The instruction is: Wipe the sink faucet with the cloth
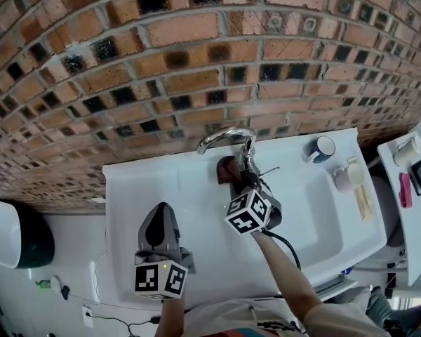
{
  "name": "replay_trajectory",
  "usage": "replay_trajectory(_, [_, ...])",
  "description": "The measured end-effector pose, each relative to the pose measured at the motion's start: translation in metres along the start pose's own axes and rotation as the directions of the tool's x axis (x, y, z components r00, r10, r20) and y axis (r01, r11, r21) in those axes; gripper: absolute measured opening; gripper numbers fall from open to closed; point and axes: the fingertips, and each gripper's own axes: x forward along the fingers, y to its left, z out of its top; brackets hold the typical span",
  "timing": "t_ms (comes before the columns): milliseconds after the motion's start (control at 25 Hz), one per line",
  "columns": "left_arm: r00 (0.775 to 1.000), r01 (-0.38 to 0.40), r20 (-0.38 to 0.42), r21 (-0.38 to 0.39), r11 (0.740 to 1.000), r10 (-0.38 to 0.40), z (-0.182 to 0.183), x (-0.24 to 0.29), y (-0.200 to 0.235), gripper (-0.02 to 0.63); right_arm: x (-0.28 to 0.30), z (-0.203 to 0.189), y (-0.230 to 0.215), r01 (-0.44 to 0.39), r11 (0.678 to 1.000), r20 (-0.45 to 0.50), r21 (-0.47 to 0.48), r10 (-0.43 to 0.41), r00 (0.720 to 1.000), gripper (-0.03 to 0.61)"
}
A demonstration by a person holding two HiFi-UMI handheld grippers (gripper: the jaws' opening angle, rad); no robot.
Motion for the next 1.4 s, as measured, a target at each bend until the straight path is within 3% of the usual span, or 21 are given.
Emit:
replay_trajectory(240, [1.000, 0.011, 0.008, 0.008, 1.000, -0.011, 0.004, 0.000, -0.005, 0.003, -0.030, 0.028, -0.010, -0.014, 0.996, 0.136, 0.088, 0.002, 0.991, 0.049])
replay_trajectory(600, [0.997, 0.030, 0.068, 0.012, 0.999, -0.031, 0.021, -0.014, -0.018, 0.003, -0.127, 0.073, -0.022, -0.047, 0.973, 0.363, 0.227, -0.040, 0.931, 0.049])
replay_trajectory(840, [0.994, 0.043, 0.103, 0.022, 0.999, -0.045, 0.033, -0.033, -0.024, 0.003, -0.196, 0.078, -0.026, -0.034, 0.967, 0.447, 0.253, -0.086, 0.890, 0.049])
replay_trajectory(960, [0.993, 0.051, 0.107, 0.028, 0.998, -0.054, 0.033, -0.041, -0.029, 0.003, -0.221, 0.076, -0.014, -0.066, 0.961, 0.497, 0.268, -0.080, 0.864, 0.049])
replay_trajectory(1160, [0.989, 0.077, 0.125, 0.042, 0.996, -0.082, 0.040, -0.051, -0.041, 0.003, -0.246, 0.066, -0.002, -0.190, 0.905, 0.573, 0.379, -0.068, 0.817, 0.049])
replay_trajectory(1400, [0.987, 0.083, 0.135, 0.048, 0.995, -0.089, 0.043, -0.058, -0.047, 0.003, -0.258, 0.062, 0.001, -0.176, 0.911, 0.571, 0.374, -0.076, 0.817, 0.048])
